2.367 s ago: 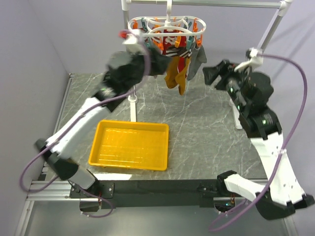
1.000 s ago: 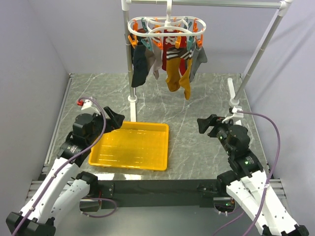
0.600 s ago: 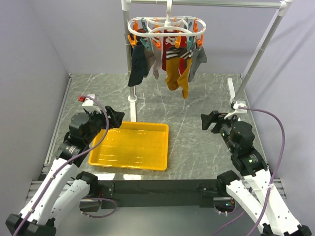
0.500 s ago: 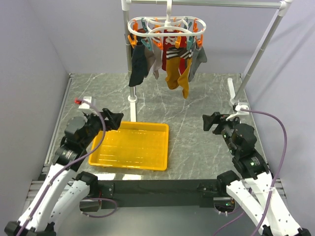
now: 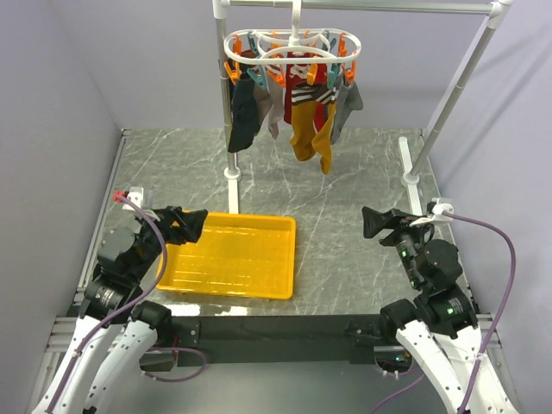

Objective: Clip the socks to the hanger
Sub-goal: Reset both arms

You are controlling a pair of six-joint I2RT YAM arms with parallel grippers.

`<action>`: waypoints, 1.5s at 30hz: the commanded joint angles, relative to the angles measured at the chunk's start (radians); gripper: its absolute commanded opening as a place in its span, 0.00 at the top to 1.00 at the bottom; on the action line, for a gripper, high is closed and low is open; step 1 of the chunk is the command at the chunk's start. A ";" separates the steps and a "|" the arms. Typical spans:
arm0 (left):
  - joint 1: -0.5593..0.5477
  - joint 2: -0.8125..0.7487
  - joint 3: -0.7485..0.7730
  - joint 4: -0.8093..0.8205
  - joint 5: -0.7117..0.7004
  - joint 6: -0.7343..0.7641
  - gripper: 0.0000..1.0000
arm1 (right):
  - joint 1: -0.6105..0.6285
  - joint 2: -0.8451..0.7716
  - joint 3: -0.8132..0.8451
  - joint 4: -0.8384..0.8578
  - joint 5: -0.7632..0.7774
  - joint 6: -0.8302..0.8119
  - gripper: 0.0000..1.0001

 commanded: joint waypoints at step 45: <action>0.004 -0.035 -0.031 -0.039 -0.107 -0.080 0.10 | 0.004 -0.012 0.010 -0.043 0.081 0.037 0.06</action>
